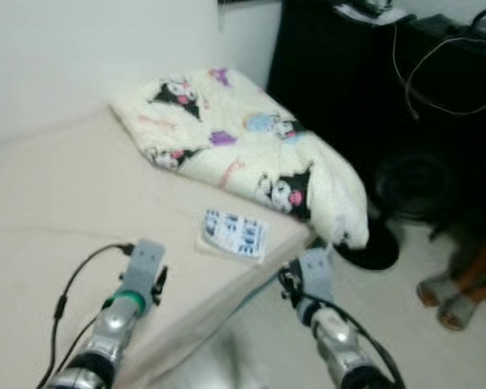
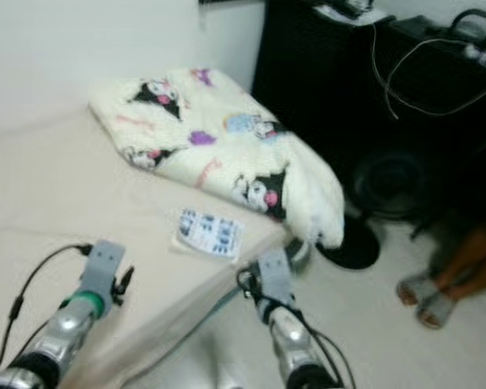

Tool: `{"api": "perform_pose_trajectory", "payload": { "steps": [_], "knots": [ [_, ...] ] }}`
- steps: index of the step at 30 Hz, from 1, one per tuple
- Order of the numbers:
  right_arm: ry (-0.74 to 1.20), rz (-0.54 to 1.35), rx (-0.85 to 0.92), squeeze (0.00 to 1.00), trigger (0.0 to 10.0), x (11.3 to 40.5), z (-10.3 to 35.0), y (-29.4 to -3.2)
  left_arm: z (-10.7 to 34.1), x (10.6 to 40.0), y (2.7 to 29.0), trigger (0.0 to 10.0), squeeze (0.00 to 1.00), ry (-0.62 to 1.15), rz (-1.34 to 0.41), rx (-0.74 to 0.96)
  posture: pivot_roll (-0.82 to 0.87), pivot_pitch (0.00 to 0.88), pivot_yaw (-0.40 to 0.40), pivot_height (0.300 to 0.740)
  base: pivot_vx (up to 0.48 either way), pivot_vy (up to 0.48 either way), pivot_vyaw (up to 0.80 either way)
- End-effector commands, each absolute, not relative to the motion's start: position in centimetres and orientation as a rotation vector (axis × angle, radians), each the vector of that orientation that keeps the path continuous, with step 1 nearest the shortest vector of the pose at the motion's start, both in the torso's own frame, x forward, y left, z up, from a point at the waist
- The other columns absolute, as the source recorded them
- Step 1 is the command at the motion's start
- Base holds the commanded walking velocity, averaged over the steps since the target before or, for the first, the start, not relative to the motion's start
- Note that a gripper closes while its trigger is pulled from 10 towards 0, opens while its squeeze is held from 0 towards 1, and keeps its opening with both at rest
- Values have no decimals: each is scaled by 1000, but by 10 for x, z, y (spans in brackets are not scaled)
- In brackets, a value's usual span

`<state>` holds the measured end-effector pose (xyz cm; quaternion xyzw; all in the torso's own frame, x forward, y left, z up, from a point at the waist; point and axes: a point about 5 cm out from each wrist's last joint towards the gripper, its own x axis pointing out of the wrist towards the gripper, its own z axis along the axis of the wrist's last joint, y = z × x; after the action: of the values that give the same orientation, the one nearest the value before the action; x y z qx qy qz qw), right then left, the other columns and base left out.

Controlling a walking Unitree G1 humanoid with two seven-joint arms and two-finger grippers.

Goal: Clean up the room

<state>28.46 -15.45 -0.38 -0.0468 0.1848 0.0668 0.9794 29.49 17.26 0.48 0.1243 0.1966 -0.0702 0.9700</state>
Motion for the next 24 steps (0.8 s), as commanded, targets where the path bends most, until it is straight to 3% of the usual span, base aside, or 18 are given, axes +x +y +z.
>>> {"api": "perform_pose_trajectory", "payload": {
  "steps": [1,24],
  "knots": [
    [400,113,-95,0,10000,279,-9,-160,0,290,167,10000,0,413,-171,245,-9,5,28,740,0,0,0],
    [401,123,-96,0,10000,279,-10,-159,3,294,162,10000,0,392,-192,249,-13,0,29,740,0,0,0]
  ]
}}
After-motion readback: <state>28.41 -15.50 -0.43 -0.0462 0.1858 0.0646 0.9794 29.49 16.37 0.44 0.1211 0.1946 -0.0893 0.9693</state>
